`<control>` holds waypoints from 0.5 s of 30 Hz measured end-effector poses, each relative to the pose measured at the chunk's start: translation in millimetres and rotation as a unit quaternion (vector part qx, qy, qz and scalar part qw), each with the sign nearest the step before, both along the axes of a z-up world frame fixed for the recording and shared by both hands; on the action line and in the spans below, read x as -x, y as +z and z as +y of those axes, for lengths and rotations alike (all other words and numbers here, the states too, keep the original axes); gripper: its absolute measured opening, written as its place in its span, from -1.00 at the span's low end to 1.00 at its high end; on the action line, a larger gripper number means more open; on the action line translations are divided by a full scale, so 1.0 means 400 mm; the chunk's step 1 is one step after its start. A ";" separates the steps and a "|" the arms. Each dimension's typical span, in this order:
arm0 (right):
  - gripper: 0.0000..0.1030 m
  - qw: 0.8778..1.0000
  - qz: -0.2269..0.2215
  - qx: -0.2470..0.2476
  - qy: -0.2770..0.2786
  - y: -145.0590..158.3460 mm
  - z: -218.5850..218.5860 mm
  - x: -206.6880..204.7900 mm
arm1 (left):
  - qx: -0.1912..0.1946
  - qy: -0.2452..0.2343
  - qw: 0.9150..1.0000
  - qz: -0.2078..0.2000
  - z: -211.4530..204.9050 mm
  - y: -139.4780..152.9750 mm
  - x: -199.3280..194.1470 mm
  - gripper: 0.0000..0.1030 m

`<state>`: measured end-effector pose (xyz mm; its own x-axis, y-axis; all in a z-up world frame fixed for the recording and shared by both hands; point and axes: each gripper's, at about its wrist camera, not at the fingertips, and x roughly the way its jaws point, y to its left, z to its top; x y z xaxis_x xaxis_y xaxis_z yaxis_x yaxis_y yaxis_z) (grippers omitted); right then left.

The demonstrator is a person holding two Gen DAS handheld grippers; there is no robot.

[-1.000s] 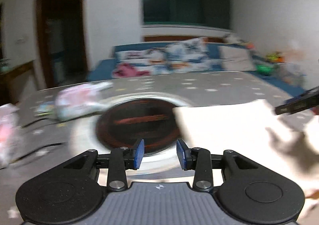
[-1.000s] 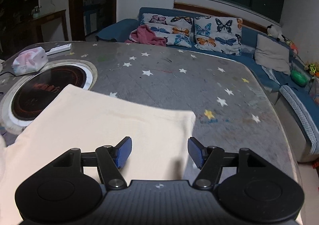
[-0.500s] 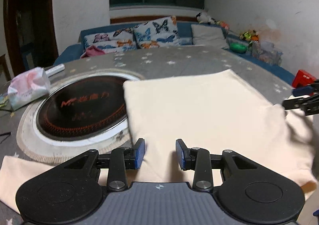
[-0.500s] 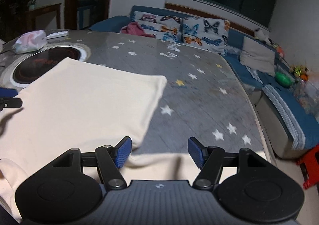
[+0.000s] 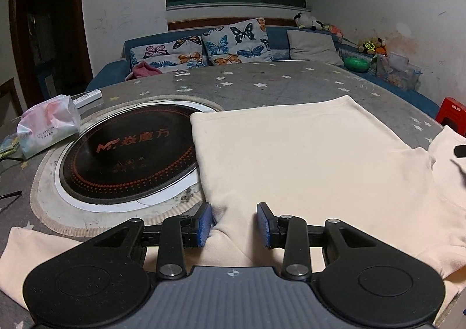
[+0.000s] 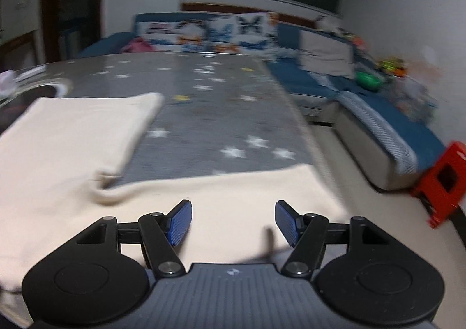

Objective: Fold clothes

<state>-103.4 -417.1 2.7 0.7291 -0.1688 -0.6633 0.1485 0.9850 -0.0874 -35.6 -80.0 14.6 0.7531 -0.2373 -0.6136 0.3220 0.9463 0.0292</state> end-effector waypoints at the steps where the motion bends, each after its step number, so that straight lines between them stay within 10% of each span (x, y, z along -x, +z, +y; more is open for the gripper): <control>1: 0.21 1.000 0.000 0.001 -0.015 -0.001 -0.021 0.002 | -0.002 0.002 1.000 0.000 -0.001 0.000 -0.001 -0.27; 15: -0.59 0.993 -0.020 -0.049 -0.104 -0.037 -0.152 0.010 | -0.010 -0.049 0.998 -0.025 -0.091 0.057 0.052 -0.25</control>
